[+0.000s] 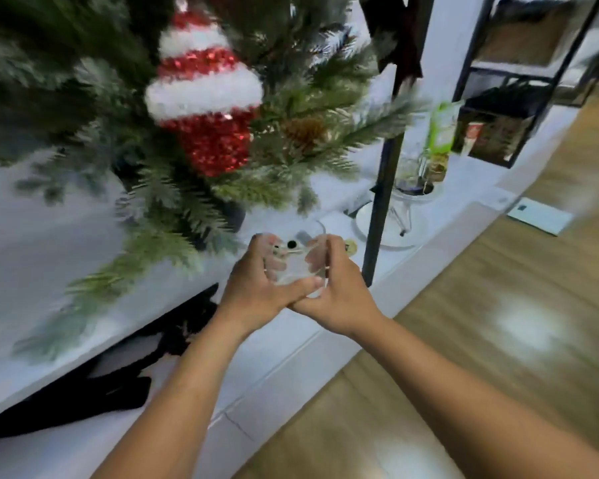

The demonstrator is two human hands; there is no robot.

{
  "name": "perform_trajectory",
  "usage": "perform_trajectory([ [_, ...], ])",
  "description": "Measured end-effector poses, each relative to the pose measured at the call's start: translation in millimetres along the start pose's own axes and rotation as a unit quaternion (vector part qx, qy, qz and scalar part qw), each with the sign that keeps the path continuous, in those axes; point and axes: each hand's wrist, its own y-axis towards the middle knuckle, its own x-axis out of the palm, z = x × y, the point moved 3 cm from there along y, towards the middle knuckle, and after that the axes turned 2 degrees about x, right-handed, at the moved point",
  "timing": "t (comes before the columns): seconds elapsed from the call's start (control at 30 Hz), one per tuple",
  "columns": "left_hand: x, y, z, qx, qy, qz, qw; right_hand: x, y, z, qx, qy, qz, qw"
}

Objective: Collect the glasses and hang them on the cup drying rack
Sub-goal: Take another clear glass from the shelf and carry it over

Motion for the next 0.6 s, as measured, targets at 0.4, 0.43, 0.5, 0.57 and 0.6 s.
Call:
perform_trajectory([
  [0.4,194.9,86.8,90.3,0.036,-0.009,-0.072,0.997,-191.8,22.2,118.3,0.063,-0.010,0.082,0.995],
  [0.43,210.4,93.2,95.9,0.039,-0.010,-0.082,0.996,-206.3,23.2,128.4,0.069,-0.009,0.087,0.994],
  [0.5,238.2,104.0,106.2,0.044,-0.011,-0.100,0.994,-230.8,24.5,146.4,0.077,-0.008,0.095,0.992],
  [0.57,263.4,114.4,114.6,0.046,-0.017,-0.118,0.992,-252.6,25.8,162.4,0.085,-0.006,0.104,0.991],
  [0.6,275.6,120.3,119.5,0.047,-0.018,-0.127,0.991,-263.3,26.6,169.9,0.088,-0.004,0.111,0.990],
])
